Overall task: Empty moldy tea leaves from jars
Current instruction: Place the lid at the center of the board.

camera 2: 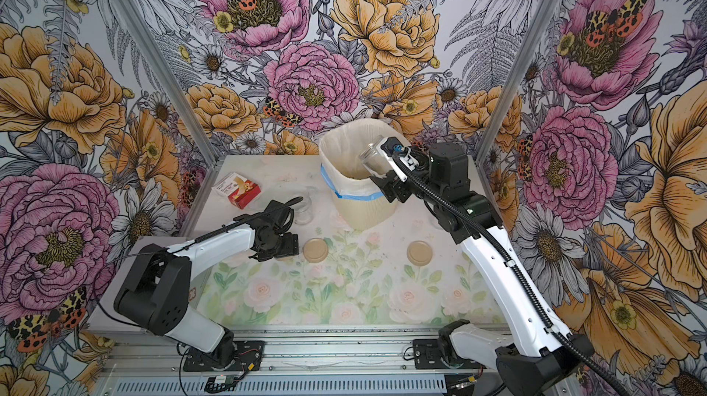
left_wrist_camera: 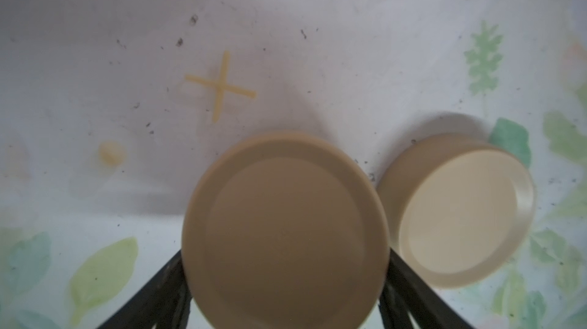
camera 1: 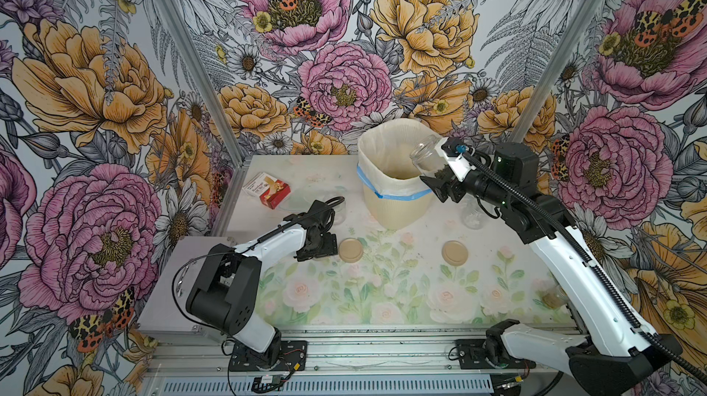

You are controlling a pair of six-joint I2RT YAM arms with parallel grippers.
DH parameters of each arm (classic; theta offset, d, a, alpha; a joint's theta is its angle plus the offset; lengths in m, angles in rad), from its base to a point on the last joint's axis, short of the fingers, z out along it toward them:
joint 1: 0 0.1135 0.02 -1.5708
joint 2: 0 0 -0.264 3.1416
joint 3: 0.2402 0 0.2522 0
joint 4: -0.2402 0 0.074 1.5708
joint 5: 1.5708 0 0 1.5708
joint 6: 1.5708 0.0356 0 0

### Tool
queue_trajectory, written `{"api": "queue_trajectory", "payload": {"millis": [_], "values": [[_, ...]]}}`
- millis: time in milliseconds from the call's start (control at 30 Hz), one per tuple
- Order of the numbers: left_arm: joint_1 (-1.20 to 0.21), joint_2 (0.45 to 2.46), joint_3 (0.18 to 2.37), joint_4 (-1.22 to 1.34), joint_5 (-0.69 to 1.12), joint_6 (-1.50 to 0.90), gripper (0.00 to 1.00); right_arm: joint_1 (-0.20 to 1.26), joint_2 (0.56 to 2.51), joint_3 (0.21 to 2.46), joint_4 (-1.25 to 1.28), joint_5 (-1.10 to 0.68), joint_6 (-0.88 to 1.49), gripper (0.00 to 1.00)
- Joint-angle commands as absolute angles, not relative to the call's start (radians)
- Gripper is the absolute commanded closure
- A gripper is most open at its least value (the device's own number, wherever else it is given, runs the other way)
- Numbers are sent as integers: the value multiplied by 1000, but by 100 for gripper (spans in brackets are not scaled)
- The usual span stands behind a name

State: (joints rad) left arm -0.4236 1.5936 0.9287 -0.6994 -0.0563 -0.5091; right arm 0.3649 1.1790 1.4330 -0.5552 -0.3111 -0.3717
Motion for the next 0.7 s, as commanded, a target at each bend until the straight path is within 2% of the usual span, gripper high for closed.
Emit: {"api": "queue_trajectory", "payload": {"millis": [0,233,433,533,667], "values": [[-436,1633,928,-617,-101,-509,18,355,1138,1433,-468,-337,-333,50],[-452,1646,934,-622,-103,-508,1,348,1145,1429,-466,-346,-321,50],[-401,1438,1010,-784,-199,-478,1,342,1171,1438,-466,-371,-307,50],[-349,1308,1138,-860,-243,-407,1,338,1194,1449,-466,-390,-295,50],[-292,1239,1374,-839,-4,-328,1,336,1234,1474,-465,-398,-281,51]]}}
